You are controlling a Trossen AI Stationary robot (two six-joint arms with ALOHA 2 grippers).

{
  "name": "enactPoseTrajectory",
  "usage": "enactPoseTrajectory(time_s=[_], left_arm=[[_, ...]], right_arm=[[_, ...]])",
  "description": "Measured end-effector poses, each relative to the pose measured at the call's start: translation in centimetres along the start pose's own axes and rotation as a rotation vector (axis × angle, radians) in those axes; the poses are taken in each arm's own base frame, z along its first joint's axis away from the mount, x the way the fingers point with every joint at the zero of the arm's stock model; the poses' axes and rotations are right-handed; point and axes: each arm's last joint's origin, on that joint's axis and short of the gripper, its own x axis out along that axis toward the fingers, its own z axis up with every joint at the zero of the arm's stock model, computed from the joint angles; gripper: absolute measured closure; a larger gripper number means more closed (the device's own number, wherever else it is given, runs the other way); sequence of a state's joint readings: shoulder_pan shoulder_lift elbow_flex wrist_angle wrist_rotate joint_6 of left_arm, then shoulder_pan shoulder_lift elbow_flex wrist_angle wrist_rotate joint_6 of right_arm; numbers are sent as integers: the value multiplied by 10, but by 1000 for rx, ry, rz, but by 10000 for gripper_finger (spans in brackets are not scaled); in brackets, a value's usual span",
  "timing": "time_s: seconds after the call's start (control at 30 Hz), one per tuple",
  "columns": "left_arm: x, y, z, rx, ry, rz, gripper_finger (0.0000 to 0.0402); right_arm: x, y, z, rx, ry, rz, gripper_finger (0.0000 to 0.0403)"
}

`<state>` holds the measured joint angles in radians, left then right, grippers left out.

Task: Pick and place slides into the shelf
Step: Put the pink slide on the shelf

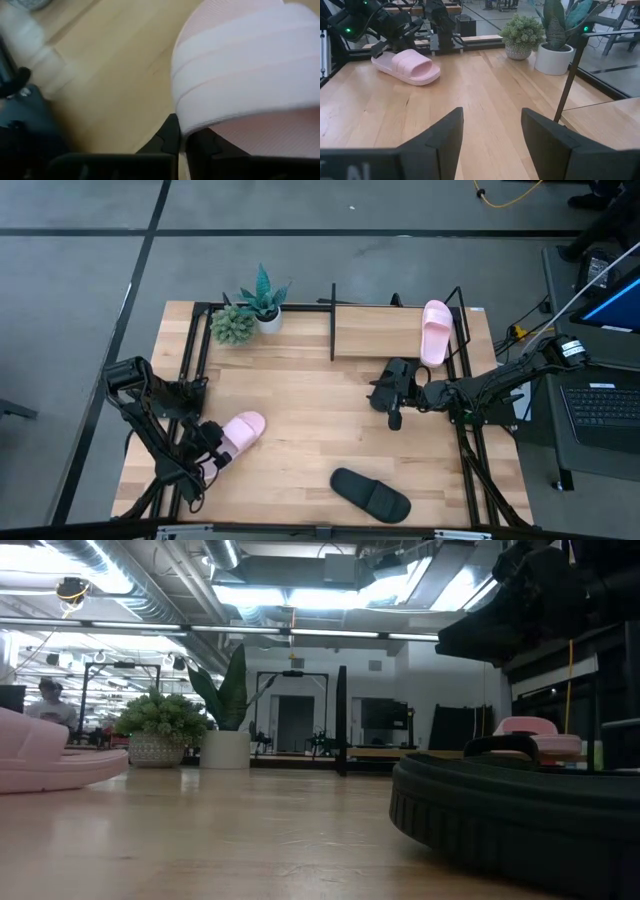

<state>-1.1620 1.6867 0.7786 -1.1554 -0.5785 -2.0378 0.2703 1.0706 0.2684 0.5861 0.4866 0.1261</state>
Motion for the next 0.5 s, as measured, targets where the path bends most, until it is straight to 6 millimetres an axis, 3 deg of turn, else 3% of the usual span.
enactPoseTrajectory(time_s=[0.5], left_arm=[[3,-11,18,-114,-5,27,394]], right_arm=[[0,0,0,-1,0,0,202]])
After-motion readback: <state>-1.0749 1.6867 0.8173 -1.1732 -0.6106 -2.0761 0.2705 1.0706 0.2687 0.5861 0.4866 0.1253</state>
